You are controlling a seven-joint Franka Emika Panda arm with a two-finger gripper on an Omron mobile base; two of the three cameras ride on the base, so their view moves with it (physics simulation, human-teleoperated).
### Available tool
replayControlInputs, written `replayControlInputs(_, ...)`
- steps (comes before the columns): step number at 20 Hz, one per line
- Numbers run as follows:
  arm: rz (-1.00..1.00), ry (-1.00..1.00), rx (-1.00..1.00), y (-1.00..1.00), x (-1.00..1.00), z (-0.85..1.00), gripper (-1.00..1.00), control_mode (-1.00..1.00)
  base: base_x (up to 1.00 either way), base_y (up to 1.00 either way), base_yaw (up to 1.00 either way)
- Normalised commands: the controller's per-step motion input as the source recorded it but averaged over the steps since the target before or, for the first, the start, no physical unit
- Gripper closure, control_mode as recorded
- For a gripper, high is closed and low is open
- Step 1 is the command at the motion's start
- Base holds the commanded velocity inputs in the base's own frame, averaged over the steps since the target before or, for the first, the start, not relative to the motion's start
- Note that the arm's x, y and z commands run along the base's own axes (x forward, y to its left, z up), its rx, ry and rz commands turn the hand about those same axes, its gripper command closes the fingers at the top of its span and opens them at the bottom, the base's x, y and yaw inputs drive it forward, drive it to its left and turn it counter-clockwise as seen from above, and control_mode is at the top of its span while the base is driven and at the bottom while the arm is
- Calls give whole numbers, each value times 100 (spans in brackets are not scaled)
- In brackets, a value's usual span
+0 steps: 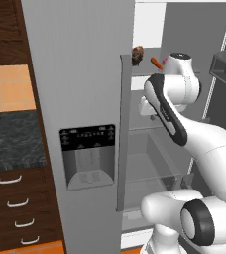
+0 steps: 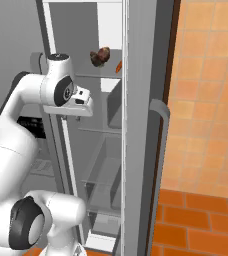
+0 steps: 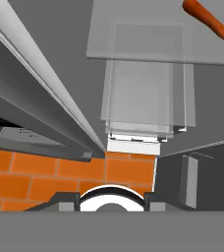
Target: Place one carrot and one steak in each tupperware on the nearby counter, to pack two identical lunches.
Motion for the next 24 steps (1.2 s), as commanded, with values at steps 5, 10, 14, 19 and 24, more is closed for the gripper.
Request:
replayControlInputs(5,0,11,-2,0,0,-4,-100,-100,0,0,0)
replayControlInputs(10,0,0,-12,-2,0,0,-100,-100,0,0,0)
replayControlInputs(14,0,-14,-7,-26,-10,13,-100,-100,0,0,0)
replayControlInputs(19,0,-10,-5,-50,0,4,-100,-100,0,0,0)
replayControlInputs(24,1,0,-1,-63,58,-22,-100,-100,0,0,0)
